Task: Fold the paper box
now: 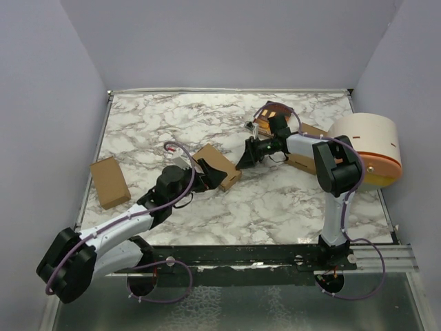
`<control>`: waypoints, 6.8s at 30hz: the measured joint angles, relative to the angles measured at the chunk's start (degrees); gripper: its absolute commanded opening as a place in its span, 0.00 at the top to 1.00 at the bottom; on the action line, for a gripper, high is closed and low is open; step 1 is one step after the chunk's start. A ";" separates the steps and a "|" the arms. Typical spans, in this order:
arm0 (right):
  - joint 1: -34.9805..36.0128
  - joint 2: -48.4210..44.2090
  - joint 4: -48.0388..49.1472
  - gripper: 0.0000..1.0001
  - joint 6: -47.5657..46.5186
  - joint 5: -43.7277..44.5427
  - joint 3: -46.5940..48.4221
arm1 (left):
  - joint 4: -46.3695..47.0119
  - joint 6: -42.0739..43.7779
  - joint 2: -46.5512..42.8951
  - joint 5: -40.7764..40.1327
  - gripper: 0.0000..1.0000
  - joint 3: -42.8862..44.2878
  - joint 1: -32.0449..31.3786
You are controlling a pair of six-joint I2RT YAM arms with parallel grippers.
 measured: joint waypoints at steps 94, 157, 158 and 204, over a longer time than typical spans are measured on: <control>-3.89 9.14 -5.05 0.67 5.77 -4.81 10.25 | 57.02 -12.37 40.57 7.37 0.01 -10.97 16.13; -1.42 7.39 1.18 0.70 10.84 -7.76 6.49 | 42.71 -4.81 32.13 4.28 0.01 -9.14 14.12; -1.42 7.45 1.22 0.71 11.06 -7.87 6.49 | 43.19 -5.16 32.61 4.28 0.01 -9.14 14.12; -2.93 9.09 2.27 0.77 13.29 -10.88 6.84 | 53.96 -13.31 48.78 1.01 0.33 0.81 12.37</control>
